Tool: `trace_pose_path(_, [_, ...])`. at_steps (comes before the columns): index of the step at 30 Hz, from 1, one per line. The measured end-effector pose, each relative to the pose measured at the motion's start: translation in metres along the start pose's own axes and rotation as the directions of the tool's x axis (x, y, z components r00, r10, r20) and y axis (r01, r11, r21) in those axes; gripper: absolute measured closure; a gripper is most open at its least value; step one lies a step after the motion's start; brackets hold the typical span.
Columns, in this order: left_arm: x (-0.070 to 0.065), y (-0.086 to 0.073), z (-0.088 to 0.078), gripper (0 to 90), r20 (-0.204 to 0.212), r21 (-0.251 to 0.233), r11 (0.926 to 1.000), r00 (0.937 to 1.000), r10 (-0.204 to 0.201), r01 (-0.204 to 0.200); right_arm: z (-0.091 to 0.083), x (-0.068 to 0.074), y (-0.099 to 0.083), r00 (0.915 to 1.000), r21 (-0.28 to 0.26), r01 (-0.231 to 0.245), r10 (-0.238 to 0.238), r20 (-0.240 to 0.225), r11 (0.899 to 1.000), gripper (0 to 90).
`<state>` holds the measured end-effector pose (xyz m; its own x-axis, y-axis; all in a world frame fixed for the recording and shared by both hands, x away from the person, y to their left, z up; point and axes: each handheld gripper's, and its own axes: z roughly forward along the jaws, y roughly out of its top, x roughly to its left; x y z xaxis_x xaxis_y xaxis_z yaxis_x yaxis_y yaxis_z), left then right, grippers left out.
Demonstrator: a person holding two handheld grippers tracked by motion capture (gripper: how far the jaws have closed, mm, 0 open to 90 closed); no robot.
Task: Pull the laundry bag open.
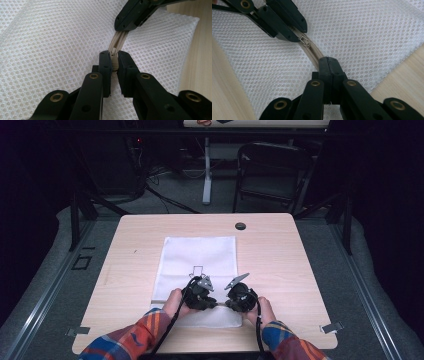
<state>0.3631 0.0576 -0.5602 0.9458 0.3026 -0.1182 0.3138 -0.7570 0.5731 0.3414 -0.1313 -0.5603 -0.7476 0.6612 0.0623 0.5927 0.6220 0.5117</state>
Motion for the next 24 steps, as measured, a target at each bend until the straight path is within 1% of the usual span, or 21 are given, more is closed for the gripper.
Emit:
trace_pose_path(2, [0.0, 0.0, 0.0, 81.7, -0.001, -0.003, 1.0, 1.0, 0.002, -0.002, 0.0, 0.0, 0.0, 1.0, -0.003, -0.002, 0.002, -0.003, 1.0, 90.0])
trace_pose_path(4, [0.001, -0.001, 0.0, 81.7, 0.011, -0.013, 0.9999, 0.9999, -0.003, 0.003, 0.0, 0.0, 0.0, 1.0, -0.001, 0.004, -0.004, -0.004, 1.0, 90.0])
trace_pose_path(5, [0.001, -0.001, 0.0, 81.7, 0.013, -0.012, 0.9999, 0.9999, 0.001, -0.001, 0.0, -0.001, 0.0, 1.0, 0.005, 0.008, -0.008, -0.004, 1.0, 90.0])
trace_pose_path(6, [0.001, -0.001, -0.001, 81.7, 0.013, -0.011, 0.9999, 0.9999, 0.0, 0.001, 0.0, 0.0, 0.0, 1.0, -0.002, 0.002, -0.002, -0.003, 1.0, 90.0])
trace_pose_path(7, [0.001, -0.001, -0.001, 81.7, 0.0, -0.01, 0.9999, 1.0, 0.002, -0.002, 0.0, 0.0, 0.001, 0.9999, 0.008, 0.008, -0.008, -0.008, 1.0, 90.0])
trace_pose_path(8, [0.001, -0.001, -0.002, 81.7, 0.002, -0.008, 1.0, 1.0, 0.0, 0.0, -0.001, 0.0, 0.001, 1.0, 0.01, 0.008, -0.008, -0.006, 1.0, 90.0])
trace_pose_path(9, [0.001, -0.003, -0.004, 81.7, -0.007, -0.006, 1.0, 1.0, 0.0, 0.0, -0.001, 0.0, 0.001, 1.0, 0.009, 0.008, -0.008, -0.002, 1.0, 90.0])
trace_pose_path(11, [0.003, -0.006, -0.006, 81.7, 0.004, -0.011, 0.9999, 0.9999, -0.011, 0.011, 0.0, 0.001, 0.001, 0.9999, 0.009, 0.012, -0.012, 0.004, 1.0, 90.0])
trace_pose_path(12, [0.003, -0.007, -0.007, 81.7, -0.004, -0.007, 0.9999, 0.9999, -0.01, 0.01, -0.001, 0.0, 0.001, 0.9998, 0.017, 0.019, -0.019, 0.0, 1.0, 90.0])
trace_pose_path(13, [0.004, -0.007, -0.008, 81.7, 0.001, -0.015, 0.9998, 0.9999, -0.012, 0.012, -0.001, 0.0, 0.001, 0.9998, 0.015, 0.018, -0.018, -0.001, 1.0, 90.0])
trace_pose_path(14, [0.004, -0.008, -0.009, 81.7, 0.003, -0.01, 0.9999, 0.9999, -0.012, 0.012, -0.001, 0.0, 0.001, 0.9999, 0.015, 0.016, -0.016, -0.002, 1.0, 90.0])
trace_pose_path(18, [0.003, -0.009, -0.012, 81.6, -0.006, -0.008, 0.9999, 0.9999, -0.015, 0.015, -0.001, 0.0, 0.001, 0.9998, 0.018, 0.019, -0.019, -0.001, 1.0, 90.0])
trace_pose_path(21, [0.003, -0.011, -0.013, 81.6, -0.003, -0.008, 0.9999, 0.9999, -0.01, 0.01, -0.001, 0.0, 0.001, 0.9997, 0.023, 0.022, -0.022, -0.004, 0.999, 90.0])
trace_pose_path(22, [0.004, -0.012, -0.013, 81.7, 0.001, -0.012, 0.9998, 0.9999, -0.016, 0.016, 0.0, -0.001, 0.001, 0.9998, 0.018, 0.017, -0.017, -0.01, 1.0, 90.0])
trace_pose_path(23, [0.004, -0.013, -0.014, 81.6, -0.002, -0.007, 0.9999, 0.9999, -0.012, 0.012, -0.001, -0.001, 0.001, 0.9997, 0.026, 0.019, -0.019, -0.012, 0.999, 90.0])
trace_pose_path(24, [0.005, -0.013, -0.014, 81.6, 0.003, -0.012, 0.9998, 0.9998, -0.018, 0.018, -0.001, -0.001, 0.001, 0.9997, 0.027, 0.02, -0.02, -0.012, 0.999, 90.0])
